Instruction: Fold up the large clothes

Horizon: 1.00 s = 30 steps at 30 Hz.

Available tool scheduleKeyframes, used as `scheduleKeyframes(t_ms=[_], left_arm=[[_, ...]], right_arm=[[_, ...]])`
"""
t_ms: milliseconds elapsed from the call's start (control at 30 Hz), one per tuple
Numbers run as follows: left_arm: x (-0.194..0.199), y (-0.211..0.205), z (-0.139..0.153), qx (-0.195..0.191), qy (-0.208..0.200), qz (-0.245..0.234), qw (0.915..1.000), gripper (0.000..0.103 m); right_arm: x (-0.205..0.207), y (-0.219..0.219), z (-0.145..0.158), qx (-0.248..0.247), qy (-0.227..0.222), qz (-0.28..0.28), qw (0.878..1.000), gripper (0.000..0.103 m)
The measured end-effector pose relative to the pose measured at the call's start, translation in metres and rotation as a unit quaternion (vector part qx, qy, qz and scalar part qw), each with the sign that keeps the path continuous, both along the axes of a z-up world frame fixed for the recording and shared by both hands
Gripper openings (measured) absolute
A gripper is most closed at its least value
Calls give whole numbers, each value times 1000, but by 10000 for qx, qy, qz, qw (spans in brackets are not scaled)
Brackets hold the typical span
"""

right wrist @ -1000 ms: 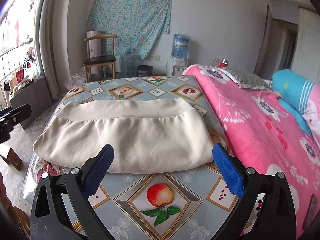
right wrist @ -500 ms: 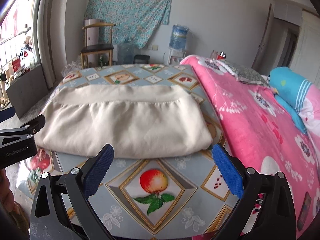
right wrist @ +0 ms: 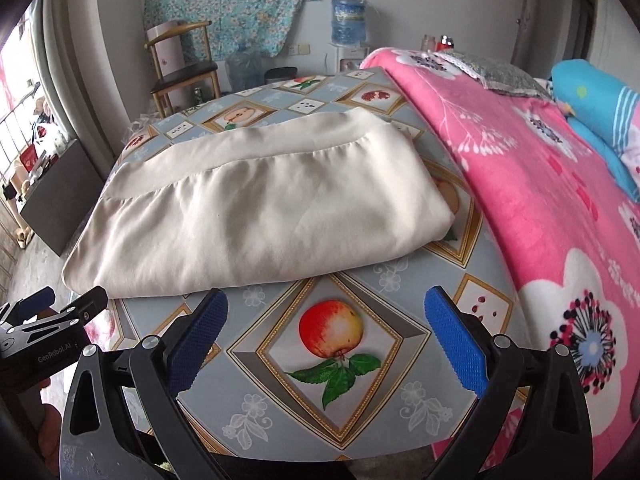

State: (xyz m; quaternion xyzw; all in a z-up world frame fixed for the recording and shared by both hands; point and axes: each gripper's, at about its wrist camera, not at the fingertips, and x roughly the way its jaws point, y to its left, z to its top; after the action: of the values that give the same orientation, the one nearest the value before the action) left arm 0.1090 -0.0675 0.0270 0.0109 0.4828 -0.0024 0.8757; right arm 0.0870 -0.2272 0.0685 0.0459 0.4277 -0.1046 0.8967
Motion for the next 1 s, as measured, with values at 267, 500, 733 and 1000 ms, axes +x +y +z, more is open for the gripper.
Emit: scheduleKeyframes(t_ms=[267,500,733,1000], left_arm=[[0,-1,0,48,32,-89,9999,98],[1,-1,1,18,40,-79,10000,98],[2,-1,0,46,53,-83,9999,98],[3,-2,-1,46,73,-110,9999,98]], right_arm=[[2,8,-3,22,99,101,9999,96],[3,9,-4,26,115,110,9999,96],[4,8,-4,40,131,100,9999,96],[3,8,-4,33,130,85,9999,96]])
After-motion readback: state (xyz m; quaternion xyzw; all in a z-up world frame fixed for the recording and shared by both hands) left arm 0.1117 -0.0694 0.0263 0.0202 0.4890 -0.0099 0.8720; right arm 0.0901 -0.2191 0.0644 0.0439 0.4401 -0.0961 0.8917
